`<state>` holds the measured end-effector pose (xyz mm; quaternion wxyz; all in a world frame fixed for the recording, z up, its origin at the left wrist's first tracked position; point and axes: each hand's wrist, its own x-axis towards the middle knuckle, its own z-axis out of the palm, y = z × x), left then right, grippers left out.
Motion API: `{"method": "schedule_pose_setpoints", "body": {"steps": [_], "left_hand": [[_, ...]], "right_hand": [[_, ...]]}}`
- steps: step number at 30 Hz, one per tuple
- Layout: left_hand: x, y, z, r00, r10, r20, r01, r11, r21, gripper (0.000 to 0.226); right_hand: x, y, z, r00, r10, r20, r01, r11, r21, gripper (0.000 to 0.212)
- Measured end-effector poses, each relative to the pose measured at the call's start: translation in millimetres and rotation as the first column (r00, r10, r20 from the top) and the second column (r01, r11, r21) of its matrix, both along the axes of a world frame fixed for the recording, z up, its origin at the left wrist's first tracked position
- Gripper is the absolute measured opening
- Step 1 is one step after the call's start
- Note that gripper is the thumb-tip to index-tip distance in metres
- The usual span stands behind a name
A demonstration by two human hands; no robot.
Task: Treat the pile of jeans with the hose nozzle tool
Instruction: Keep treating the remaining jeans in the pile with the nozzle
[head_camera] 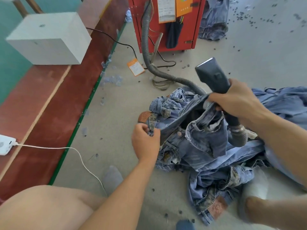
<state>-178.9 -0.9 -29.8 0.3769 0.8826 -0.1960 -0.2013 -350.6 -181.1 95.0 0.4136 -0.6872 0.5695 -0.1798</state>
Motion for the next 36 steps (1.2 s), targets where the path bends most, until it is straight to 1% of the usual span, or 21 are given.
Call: {"method": "schedule_pose_setpoints", "body": {"steps": [1,2,3,4,5,6,7,8,9,12,13,16,17,20,21,25,27,29,31,33,36], "left_hand": [[2.8,7.2,-12.2,0.998,0.025,-0.062,-0.015,0.986,0.164,0.053],[5.9,12.2,-21.4,0.953,0.119,-0.279,-0.037,0.958,0.284,0.084],[6.6,15.0,-24.8,0.801,0.270,-0.534,-0.074,0.930,0.360,0.107],[6.5,15.9,-26.8,0.560,0.378,-0.737,-0.112,0.916,0.384,0.115],[5.4,16.4,-29.3,0.324,0.396,-0.859,-0.178,0.918,0.356,0.107],[4.3,15.4,-30.1,0.182,0.352,-0.918,-0.231,0.923,0.308,0.084],[3.8,12.5,-29.8,0.136,0.295,-0.946,-0.270,0.930,0.251,0.053],[3.7,9.0,-29.5,0.158,0.264,-0.952,-0.297,0.932,0.209,0.021],[3.9,4.6,-27.5,0.178,0.222,-0.959,-0.307,0.938,0.161,0.008],[7.7,-10.1,-13.0,0.219,0.045,-0.975,-0.264,0.964,-0.015,0.039],[7.7,-12.2,-5.4,0.228,-0.022,-0.974,-0.232,0.970,-0.076,0.041],[7.1,-20.9,6.5,0.242,-0.145,-0.959,-0.229,0.952,-0.202,0.019],[6.3,-22.7,10.2,0.253,-0.181,-0.950,-0.233,0.942,-0.242,0.017],[6.2,-25.7,19.8,0.244,-0.266,-0.932,-0.218,0.922,-0.320,0.044],[6.8,-26.6,21.5,0.238,-0.282,-0.929,-0.217,0.917,-0.334,0.047],[8.3,-26.3,23.4,0.230,-0.309,-0.923,-0.194,0.915,-0.355,0.040],[7.7,-25.5,21.4,0.218,-0.320,-0.922,-0.182,0.915,-0.360,0.043],[5.6,-27.1,19.5,0.225,-0.271,-0.936,-0.174,0.934,-0.312,0.045],[4.5,-29.9,17.7,0.262,-0.202,-0.944,-0.177,0.951,-0.253,0.035],[3.1,-31.1,17.3,0.265,-0.193,-0.945,-0.195,0.949,-0.249,0.029],[0.1,-31.7,17.0,0.230,-0.260,-0.938,-0.248,0.916,-0.315,0.043]], "right_hand": [[-5.2,-3.1,2.4,0.999,-0.014,0.052,0.013,0.999,0.031,0.016],[-10.2,-5.1,4.8,0.996,-0.021,0.090,0.016,0.998,0.057,0.014],[-15.4,-6.3,6.5,0.993,-0.023,0.115,0.013,0.996,0.083,0.013],[-20.9,-6.6,7.5,0.991,-0.018,0.134,0.004,0.995,0.104,0.013],[-26.5,-6.2,7.2,0.989,-0.007,0.146,-0.010,0.993,0.116,0.013],[-31.6,-5.8,6.3,0.989,0.007,0.150,-0.024,0.993,0.118,0.014],[-36.6,-5.6,4.9,0.989,0.022,0.143,-0.039,0.992,0.117,0.016],[-41.4,-5.4,3.0,0.991,0.035,0.127,-0.050,0.992,0.116,0.016],[-46.0,-5.6,1.2,0.993,0.039,0.109,-0.052,0.992,0.116,0.016],[-58.6,-8.4,-4.6,0.996,-0.002,0.090,-0.008,0.993,0.114,0.015],[-61.9,-9.4,-5.9,0.996,-0.024,0.088,0.014,0.993,0.114,0.014],[-70.2,-13.1,-7.2,0.992,-0.081,0.095,0.070,0.992,0.109,0.011],[-72.2,-14.4,-7.1,0.989,-0.101,0.105,0.089,0.990,0.113,0.010],[-74.5,-17.8,-5.9,0.978,-0.153,0.144,0.132,0.980,0.146,0.009],[-74.7,-18.3,-5.7,0.977,-0.157,0.144,0.135,0.980,0.148,0.010],[-74.1,-17.9,-6.5,0.986,-0.126,0.105,0.113,0.986,0.121,0.010],[-73.2,-17.1,-6.8,0.992,-0.105,0.076,0.096,0.989,0.109,0.011],[-71.8,-15.1,-7.2,0.993,-0.092,0.067,0.086,0.991,0.100,0.011],[-69.9,-11.6,-8.0,0.995,-0.079,0.069,0.072,0.993,0.091,0.011],[-66.7,-8.2,-9.4,0.998,-0.032,0.049,0.028,0.996,0.079,0.013],[-62.9,-6.1,-11.7,0.999,0.019,-0.034,-0.017,0.998,0.053,0.018]]}}
